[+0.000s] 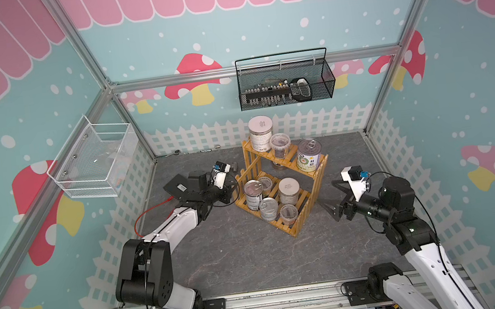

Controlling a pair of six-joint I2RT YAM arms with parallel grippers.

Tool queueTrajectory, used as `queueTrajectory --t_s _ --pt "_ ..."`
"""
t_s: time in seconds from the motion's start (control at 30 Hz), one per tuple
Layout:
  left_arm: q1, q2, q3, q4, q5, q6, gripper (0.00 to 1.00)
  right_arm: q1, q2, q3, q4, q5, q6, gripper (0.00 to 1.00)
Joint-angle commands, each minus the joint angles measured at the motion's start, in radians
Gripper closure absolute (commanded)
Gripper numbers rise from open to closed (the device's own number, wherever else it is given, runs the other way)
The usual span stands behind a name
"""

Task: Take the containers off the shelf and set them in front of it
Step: Adjust the shelf at the center of the board.

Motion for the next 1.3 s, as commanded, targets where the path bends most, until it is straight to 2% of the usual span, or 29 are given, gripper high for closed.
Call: queueTrajectory --t_s 0.0,0.2,0.43,0.57,0.7,0.73,0.87,1.03,1.27 --pt "-0.028 -0.065 -0.051 0.066 -0.072 -0.106 0.87 0.019 -0.005 -0.023 -0.037 0.079 0.052 0.01" --pt "-0.114 -0.179 -0.156 0.132 -0.206 -0.235 0.88 0.088 -0.047 -0.083 -0.047 0.28 0.151 0.01" --pt "-0.178 -0.297 -0.236 0.124 -0.371 -0.352 0.89 0.248 -0.044 -0.13 -0.005 0.482 0.286 0.01" --pt "-0.213 -0.346 -0.258 0.121 -0.433 -0.382 0.89 0.365 -0.03 -0.13 -0.029 0.648 0.372 0.02" --pt "-0.213 -0.358 -0.259 0.103 -0.441 -0.376 0.89 0.484 0.017 -0.121 -0.033 0.778 0.479 0.12" --pt "-0.236 -0.361 -0.257 0.099 -0.445 -0.376 0.89 0.519 0.039 -0.115 -0.034 0.809 0.505 0.15" --pt "-0.246 -0.372 -0.256 0.093 -0.445 -0.379 0.89 0.634 0.127 -0.089 -0.071 0.962 0.586 0.2" --pt "-0.262 -0.378 -0.256 0.086 -0.464 -0.374 0.89 0.718 0.245 -0.036 -0.095 1.067 0.67 0.33" --pt "-0.266 -0.411 -0.271 0.067 -0.482 -0.378 0.89 0.763 0.345 0.013 -0.155 1.167 0.759 0.54"
